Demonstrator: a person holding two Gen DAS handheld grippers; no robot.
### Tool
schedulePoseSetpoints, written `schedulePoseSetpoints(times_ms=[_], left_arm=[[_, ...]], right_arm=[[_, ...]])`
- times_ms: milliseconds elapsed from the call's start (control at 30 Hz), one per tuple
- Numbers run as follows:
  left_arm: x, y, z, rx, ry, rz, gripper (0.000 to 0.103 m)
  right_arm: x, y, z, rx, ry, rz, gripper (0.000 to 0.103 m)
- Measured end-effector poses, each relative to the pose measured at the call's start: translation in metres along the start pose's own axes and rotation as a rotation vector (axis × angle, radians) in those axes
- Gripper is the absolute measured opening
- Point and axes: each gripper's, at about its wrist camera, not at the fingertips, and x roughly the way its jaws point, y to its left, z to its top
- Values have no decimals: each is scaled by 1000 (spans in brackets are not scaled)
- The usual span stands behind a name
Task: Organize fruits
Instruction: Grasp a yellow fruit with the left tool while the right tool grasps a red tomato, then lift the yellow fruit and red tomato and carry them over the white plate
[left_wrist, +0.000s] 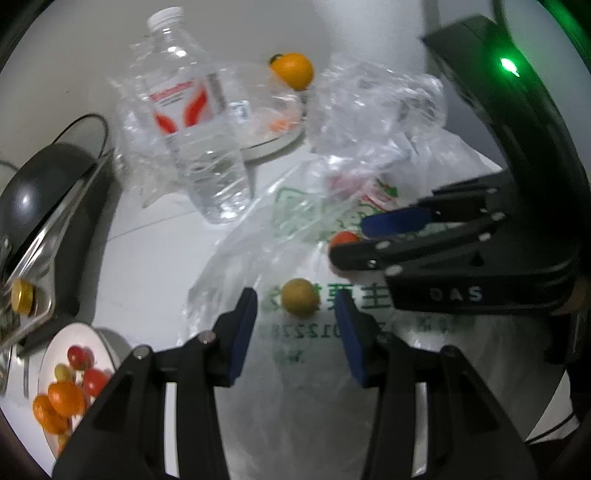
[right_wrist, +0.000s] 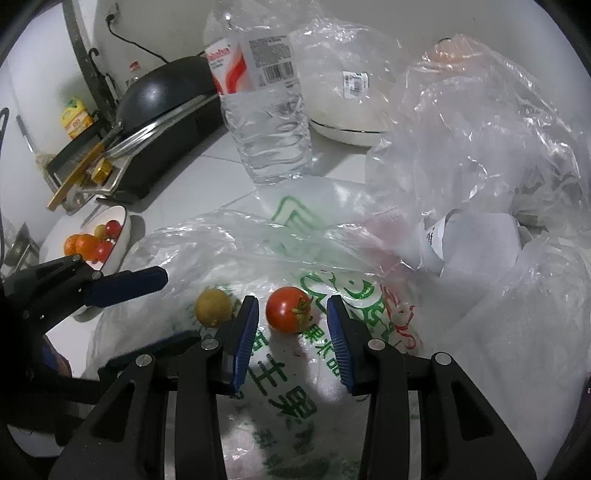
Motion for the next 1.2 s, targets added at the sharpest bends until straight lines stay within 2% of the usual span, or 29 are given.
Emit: schedulePoseSetpoints(times_ms=[67, 167, 267, 400, 500, 667, 700, 733, 933, 1200], left_arm=[[2, -2, 1, 27, -1, -3, 45], [7, 0, 3, 4, 9, -14, 45], [12, -1, 2, 4, 23, -14, 44], [17, 1, 3, -4, 37, -49, 44], [23, 2, 4, 6, 41, -35, 44], [30, 5, 3, -12, 48, -48, 36], [31, 4, 3, -10, 51, -52, 28], [32, 4, 2, -7, 55, -56, 26], [32, 2, 2, -2, 46, -73, 26], [11, -3, 1, 2, 15, -82, 26]], right_arm=[[1, 0, 1, 5, 5, 7, 40], [5, 0, 1, 2, 19, 12, 40], [7, 0, 1, -3, 27, 14, 37], [9, 0, 1, -5, 33, 10, 34], [10, 1, 1, -12, 40, 12, 30], [11, 3, 2, -23, 43, 9, 28], [11, 3, 2, -20, 43, 9, 28], [11, 3, 2, -19, 42, 7, 28], [7, 3, 2, -11, 28, 3, 28], [-8, 6, 2, -9, -4, -13, 28]])
